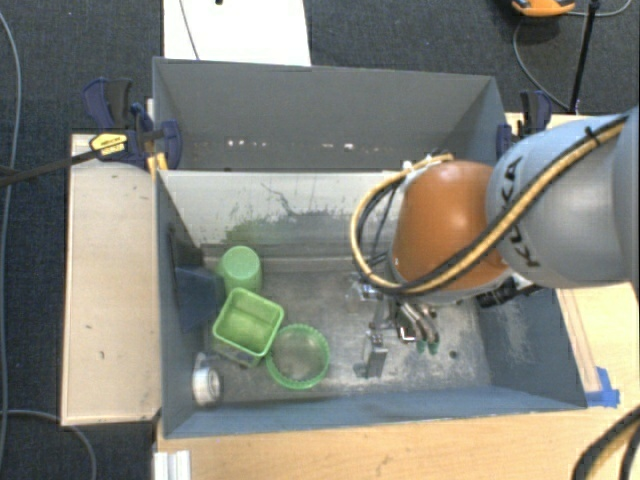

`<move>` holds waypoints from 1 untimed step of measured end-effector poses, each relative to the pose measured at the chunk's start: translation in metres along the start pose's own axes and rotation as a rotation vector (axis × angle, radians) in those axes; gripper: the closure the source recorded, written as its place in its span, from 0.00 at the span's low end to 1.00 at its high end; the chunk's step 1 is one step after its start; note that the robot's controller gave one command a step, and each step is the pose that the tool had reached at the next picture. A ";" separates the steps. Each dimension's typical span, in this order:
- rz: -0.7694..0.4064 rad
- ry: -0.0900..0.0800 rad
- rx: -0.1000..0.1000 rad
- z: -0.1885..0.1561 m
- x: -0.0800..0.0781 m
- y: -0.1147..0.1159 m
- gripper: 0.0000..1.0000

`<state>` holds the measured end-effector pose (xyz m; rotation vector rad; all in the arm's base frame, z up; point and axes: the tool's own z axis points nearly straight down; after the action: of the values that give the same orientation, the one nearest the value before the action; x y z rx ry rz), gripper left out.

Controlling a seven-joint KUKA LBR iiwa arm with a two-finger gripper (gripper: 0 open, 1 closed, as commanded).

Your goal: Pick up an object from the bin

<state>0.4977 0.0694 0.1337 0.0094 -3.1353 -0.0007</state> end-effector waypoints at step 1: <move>0.003 -0.008 -0.001 -0.004 -0.002 0.000 0.00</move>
Offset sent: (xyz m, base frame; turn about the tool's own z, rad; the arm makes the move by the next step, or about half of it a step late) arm 0.0178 0.0834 -0.0637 -0.1194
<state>0.4998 0.0692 0.1376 0.0051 -3.1435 -0.0018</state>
